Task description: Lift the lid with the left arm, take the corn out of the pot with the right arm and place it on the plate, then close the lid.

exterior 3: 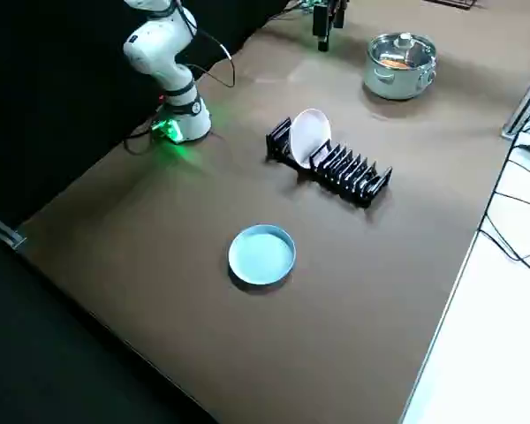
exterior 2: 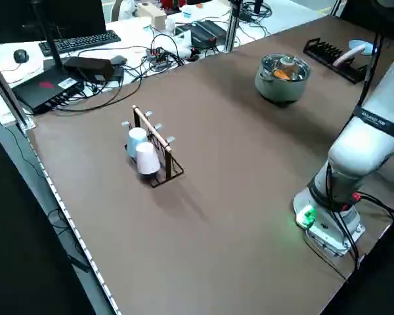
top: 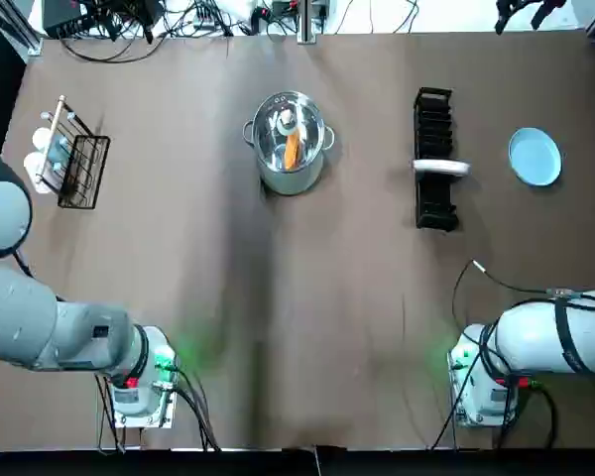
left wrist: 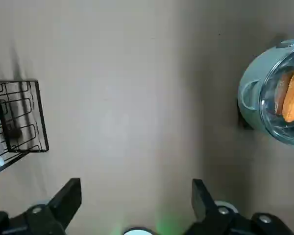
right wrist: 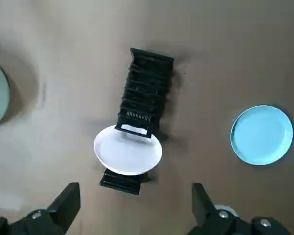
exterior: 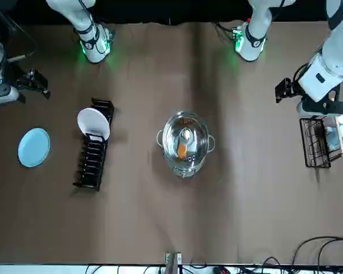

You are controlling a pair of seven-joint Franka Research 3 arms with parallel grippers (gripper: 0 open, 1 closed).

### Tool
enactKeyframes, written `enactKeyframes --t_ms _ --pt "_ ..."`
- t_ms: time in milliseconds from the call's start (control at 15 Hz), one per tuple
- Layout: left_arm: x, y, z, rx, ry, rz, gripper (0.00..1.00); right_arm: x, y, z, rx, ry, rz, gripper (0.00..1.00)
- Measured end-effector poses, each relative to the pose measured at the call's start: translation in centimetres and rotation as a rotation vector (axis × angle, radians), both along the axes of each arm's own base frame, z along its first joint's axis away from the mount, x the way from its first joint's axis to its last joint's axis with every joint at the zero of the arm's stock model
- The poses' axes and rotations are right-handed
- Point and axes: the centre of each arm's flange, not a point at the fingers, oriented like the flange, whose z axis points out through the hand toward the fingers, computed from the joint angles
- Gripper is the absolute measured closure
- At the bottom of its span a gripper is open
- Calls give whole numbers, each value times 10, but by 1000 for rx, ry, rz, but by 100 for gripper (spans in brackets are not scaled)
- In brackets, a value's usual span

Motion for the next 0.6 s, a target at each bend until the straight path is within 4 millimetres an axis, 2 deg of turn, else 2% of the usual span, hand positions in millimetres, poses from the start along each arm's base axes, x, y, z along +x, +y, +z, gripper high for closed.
enactKeyframes --t_ms 267,600 --pt "0 1 0 -1 0 -4 0 0 10 -3 -1 5 19 0" --pt "0 -5 -1 -7 4 -11 0 2 8 -1 0 -16 15 0"
